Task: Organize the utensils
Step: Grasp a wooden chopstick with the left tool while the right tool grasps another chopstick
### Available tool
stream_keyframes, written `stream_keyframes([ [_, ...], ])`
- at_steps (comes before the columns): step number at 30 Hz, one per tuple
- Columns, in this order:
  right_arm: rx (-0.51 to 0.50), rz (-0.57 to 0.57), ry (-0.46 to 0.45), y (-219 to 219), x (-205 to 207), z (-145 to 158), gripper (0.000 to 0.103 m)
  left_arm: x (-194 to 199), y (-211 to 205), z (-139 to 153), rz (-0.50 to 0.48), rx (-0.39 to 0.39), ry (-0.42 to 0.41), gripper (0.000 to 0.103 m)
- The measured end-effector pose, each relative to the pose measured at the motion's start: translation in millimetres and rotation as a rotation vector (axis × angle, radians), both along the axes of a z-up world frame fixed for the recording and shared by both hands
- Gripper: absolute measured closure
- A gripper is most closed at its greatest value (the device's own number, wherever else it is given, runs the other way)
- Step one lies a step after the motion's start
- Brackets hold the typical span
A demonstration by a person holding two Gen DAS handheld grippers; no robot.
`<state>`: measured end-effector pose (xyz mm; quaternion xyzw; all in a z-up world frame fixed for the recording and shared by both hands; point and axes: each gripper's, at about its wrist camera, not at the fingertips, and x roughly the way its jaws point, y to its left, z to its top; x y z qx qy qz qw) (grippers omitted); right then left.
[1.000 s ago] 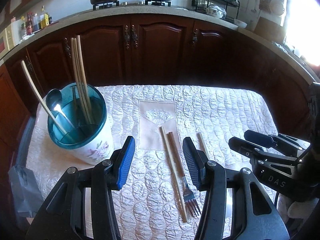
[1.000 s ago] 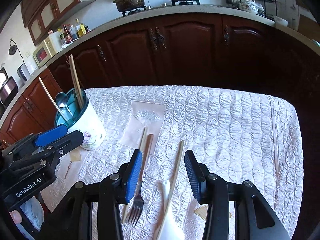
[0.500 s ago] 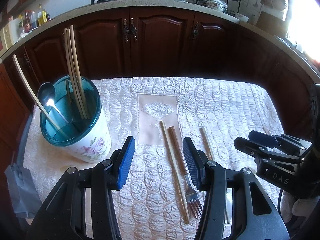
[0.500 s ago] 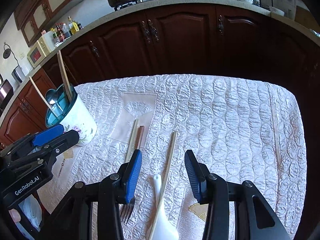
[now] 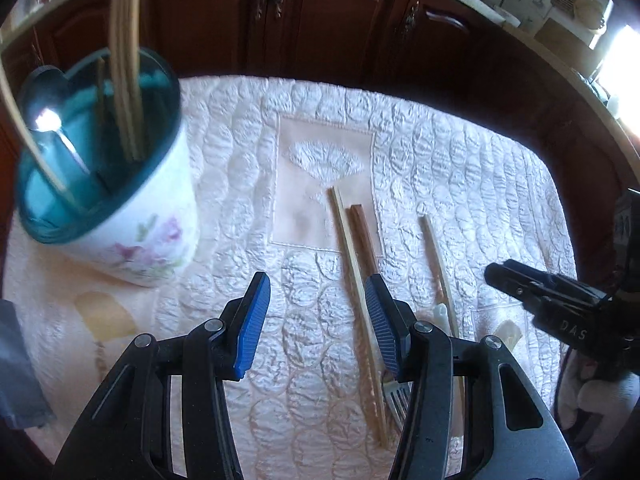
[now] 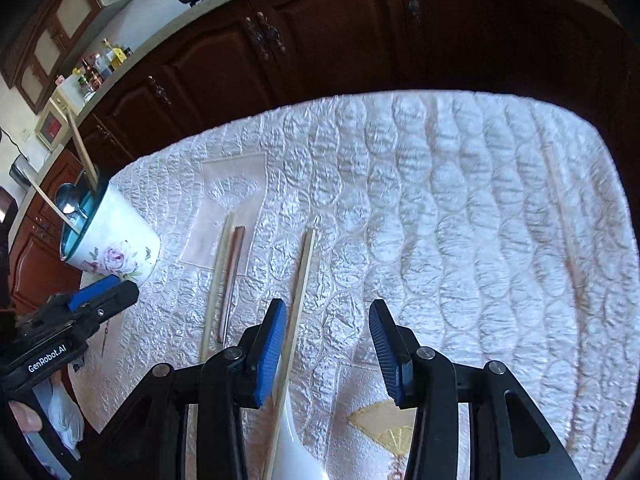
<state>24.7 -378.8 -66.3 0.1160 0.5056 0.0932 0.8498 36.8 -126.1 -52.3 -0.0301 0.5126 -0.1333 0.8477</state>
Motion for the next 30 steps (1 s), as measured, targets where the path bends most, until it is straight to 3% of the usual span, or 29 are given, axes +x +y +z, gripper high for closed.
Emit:
stream_keyframes([
  [15,0.021,0.102,0.094,32,71,-45,0.081,61,-33,-43,0.002,0.063,0.063,0.055],
  [23,0.044,0.128,0.09,25,85,-45,0.089,78,-44,-58,-0.003,0.09,0.061,0.07],
  [27,0.053,0.136,0.078,20,93,-43,0.094,84,-50,-60,-0.004,0.09,0.052,0.094],
  [30,0.045,0.146,0.07,21,102,-42,0.095,79,-46,-57,-0.008,0.069,0.067,0.096],
])
